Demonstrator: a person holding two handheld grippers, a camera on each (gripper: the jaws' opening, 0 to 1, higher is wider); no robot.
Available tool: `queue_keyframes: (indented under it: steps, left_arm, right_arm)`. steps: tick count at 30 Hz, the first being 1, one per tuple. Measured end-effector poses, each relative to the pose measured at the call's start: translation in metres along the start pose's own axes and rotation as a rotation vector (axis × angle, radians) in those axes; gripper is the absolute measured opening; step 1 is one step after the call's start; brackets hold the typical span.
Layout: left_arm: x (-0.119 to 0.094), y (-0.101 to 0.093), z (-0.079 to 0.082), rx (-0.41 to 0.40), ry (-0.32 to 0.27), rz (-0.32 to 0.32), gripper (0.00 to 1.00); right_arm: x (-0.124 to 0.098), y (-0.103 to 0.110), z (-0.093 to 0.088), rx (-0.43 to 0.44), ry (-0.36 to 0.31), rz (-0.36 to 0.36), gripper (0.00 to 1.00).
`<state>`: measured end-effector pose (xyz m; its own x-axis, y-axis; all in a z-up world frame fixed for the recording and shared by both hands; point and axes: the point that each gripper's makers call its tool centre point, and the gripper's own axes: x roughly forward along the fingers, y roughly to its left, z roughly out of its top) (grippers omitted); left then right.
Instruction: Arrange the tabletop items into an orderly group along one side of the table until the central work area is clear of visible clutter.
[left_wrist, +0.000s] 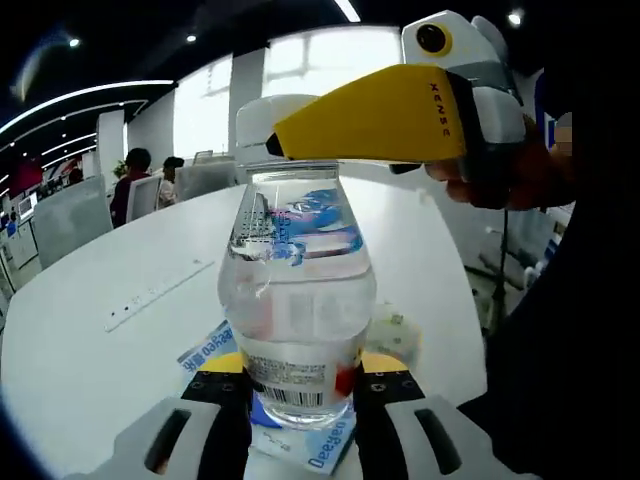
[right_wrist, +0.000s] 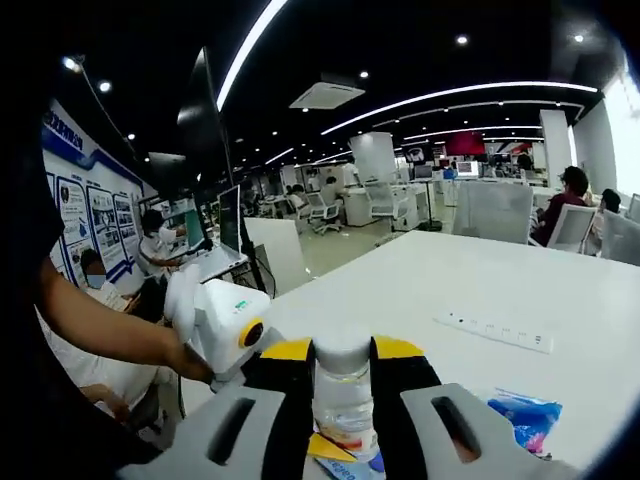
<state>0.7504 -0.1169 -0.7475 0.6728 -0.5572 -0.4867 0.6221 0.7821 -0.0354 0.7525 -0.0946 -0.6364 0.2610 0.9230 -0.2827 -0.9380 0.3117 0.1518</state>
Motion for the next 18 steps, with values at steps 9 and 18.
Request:
queue_keyframes:
  steps: [9, 18]
  left_arm:
    - [-0.015, 0.044, 0.006, 0.021, -0.020, 0.008, 0.36]
    - [-0.021, 0.079, 0.012, 0.059, -0.038, -0.016, 0.36]
  right_arm:
    - [0.038, -0.005, 0.022, -0.019, -0.008, 0.006, 0.15]
    - [0.068, -0.016, 0.036, -0.025, -0.009, -0.019, 0.15]
